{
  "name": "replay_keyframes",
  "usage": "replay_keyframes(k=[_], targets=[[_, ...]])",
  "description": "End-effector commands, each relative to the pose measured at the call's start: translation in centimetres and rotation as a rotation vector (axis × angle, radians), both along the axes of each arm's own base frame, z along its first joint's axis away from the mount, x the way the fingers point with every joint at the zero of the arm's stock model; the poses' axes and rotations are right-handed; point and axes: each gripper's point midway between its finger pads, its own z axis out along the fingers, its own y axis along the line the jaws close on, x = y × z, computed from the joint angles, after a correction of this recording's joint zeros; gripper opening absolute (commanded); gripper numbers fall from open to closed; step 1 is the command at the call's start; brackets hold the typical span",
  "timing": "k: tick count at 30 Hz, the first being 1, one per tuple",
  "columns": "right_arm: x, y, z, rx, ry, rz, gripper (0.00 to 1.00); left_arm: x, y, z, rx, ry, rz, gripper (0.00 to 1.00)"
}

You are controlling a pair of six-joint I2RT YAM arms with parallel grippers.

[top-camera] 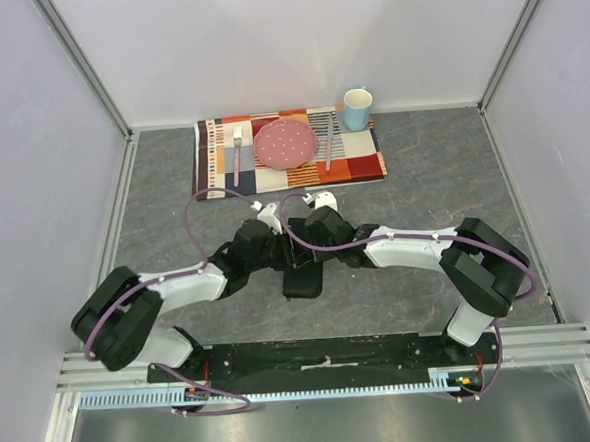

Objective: Sort the hair-cutting tools

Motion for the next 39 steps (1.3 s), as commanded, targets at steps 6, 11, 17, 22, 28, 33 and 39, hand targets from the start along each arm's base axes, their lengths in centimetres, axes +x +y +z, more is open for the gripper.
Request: replay_keyframes(k=[6,11,17,22,28,33,39], targets=[[-0.7,-1.6,-2.8,-0.116,0.054,0.000,0.41,-0.1,3.1,3.7,0.105,-0.098,0.030,0.59],[-0.9,-2.1,-3.1,-0.139,0.059,0.002,0.41,-0.9,4.5,1.6,0.147,-0.061,0.033,0.64],[-0.9,-2.3,-2.9,-0.150,0.056,0.007,0.42,-1.5,4.8,-0.4,0.150,-0.035,0.008,0.66],[-1.1,-2.7,-3.0,-0.161,0.064,0.010,0.43,-1.8,5.4,-1.8,0.147,-0.029,0.002,0.68],[-1.4,-2.8,-2.7,-0.160,0.066,0.016,0.43,-2.0,5.9,-3.5,0.136,0.000,-0.011,0.70],[-2.0,-2.9,-3.0,-0.151,0.088,0.034,0.43,-3.1,4.7,-4.6,0.043,0.037,-0.090,0.70],[-2.8,-3.7,-3.6,-0.149,0.114,0.038,0.43,-4.4,2.5,-4.6,-0.114,0.037,-0.198,0.74]])
